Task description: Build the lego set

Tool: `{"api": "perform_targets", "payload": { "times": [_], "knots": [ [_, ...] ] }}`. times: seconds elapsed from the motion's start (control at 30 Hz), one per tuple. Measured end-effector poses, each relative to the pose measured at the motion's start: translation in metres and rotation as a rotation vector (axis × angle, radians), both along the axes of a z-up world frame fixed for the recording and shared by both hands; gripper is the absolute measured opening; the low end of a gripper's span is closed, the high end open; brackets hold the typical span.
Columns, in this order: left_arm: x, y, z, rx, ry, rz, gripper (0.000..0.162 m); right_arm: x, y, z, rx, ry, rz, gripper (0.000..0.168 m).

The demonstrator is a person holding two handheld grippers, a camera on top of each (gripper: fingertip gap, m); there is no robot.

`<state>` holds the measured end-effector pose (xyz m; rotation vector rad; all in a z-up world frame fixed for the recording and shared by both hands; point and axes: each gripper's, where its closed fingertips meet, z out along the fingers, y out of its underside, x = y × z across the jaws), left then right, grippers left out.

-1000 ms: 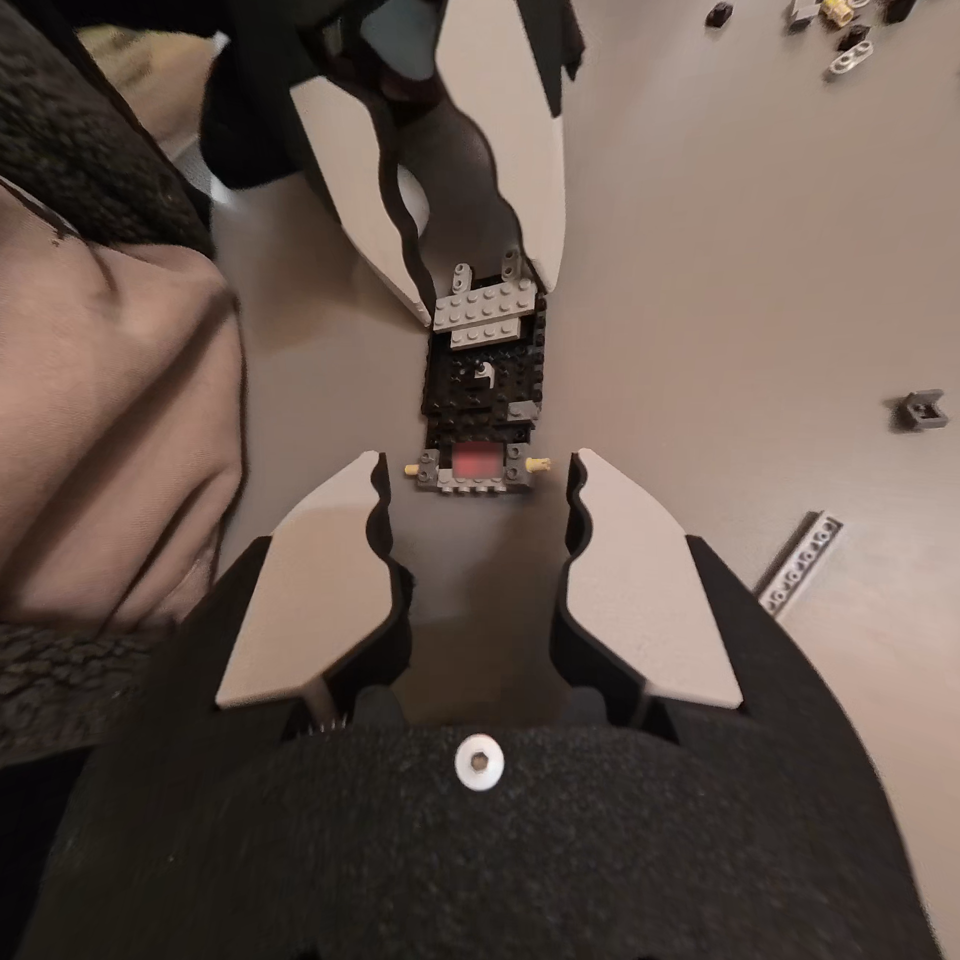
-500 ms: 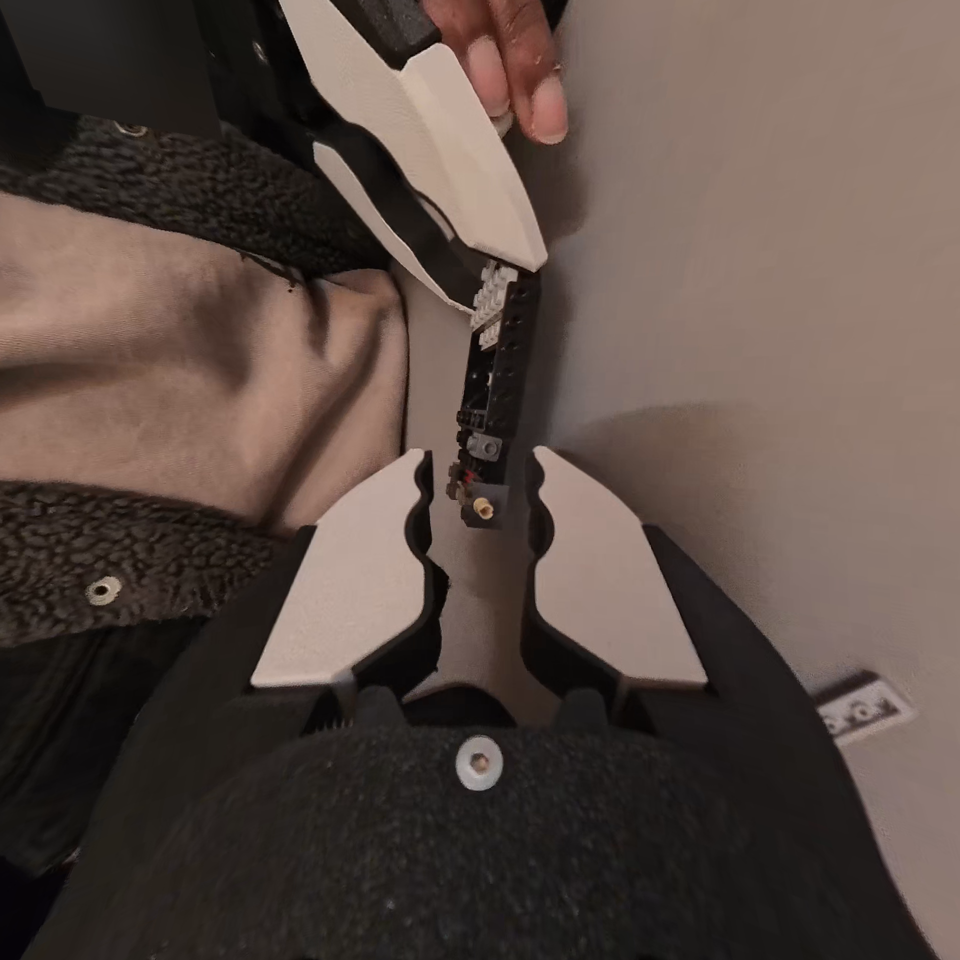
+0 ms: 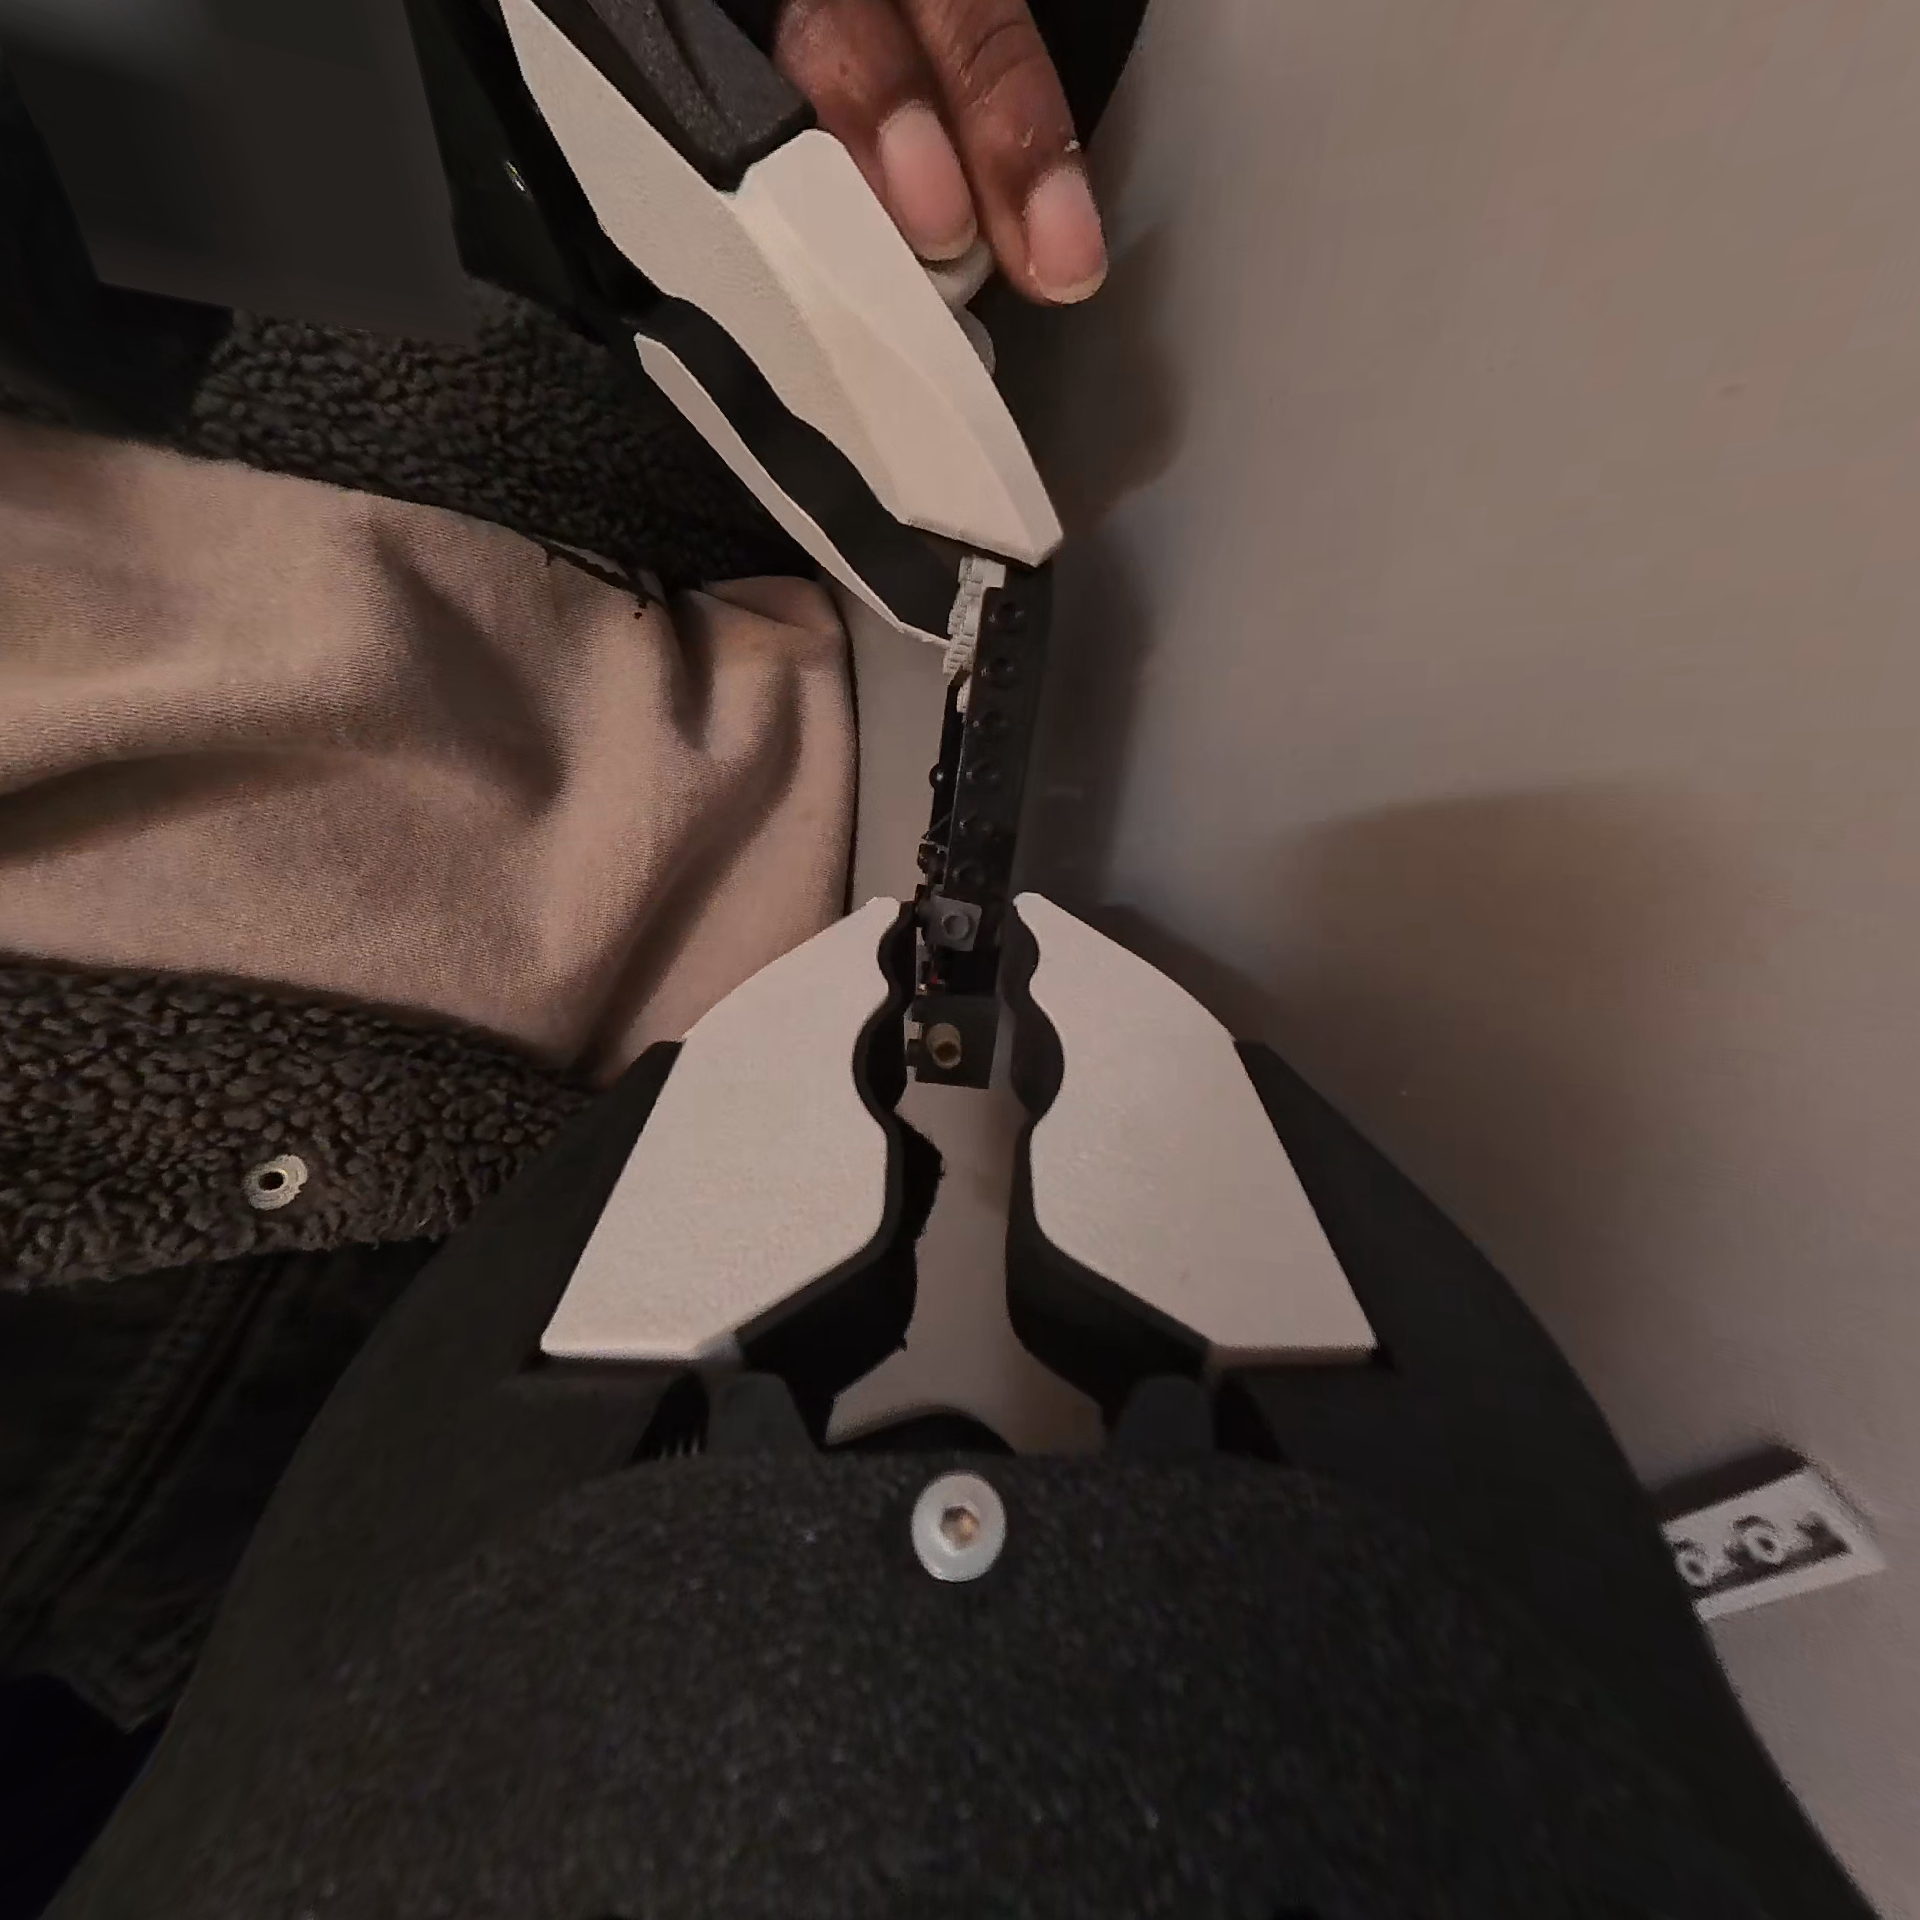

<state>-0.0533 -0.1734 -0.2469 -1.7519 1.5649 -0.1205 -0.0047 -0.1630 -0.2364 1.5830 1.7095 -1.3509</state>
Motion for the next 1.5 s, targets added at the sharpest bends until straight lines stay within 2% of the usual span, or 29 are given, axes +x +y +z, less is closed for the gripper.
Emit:
{"api": "perform_targets", "payload": {
  "times": [0.43,0.7,0.97,1.07,1.5],
  "knots": [
    [0.003,-0.011,0.019,0.106,-0.017,-0.063,0.050,0.004,-0.013,0.013,0.074,0.164,-0.007,0.012],
    [0.009,-0.023,0.030,0.164,-0.037,-0.135,0.050,0.010,-0.026,0.023,0.055,0.229,-0.023,0.011],
    [0.015,-0.029,0.037,0.248,-0.042,-0.173,0.050,0.016,-0.034,0.031,0.122,0.236,-0.011,0.013],
    [0.014,-0.027,0.037,0.251,-0.036,-0.168,0.050,0.017,-0.033,0.033,0.148,0.230,-0.001,0.020],
    [0.015,-0.027,0.041,0.264,0.013,-0.185,0.050,0.011,-0.031,0.025,0.143,0.203,-0.078,0.012]
  ]
}}
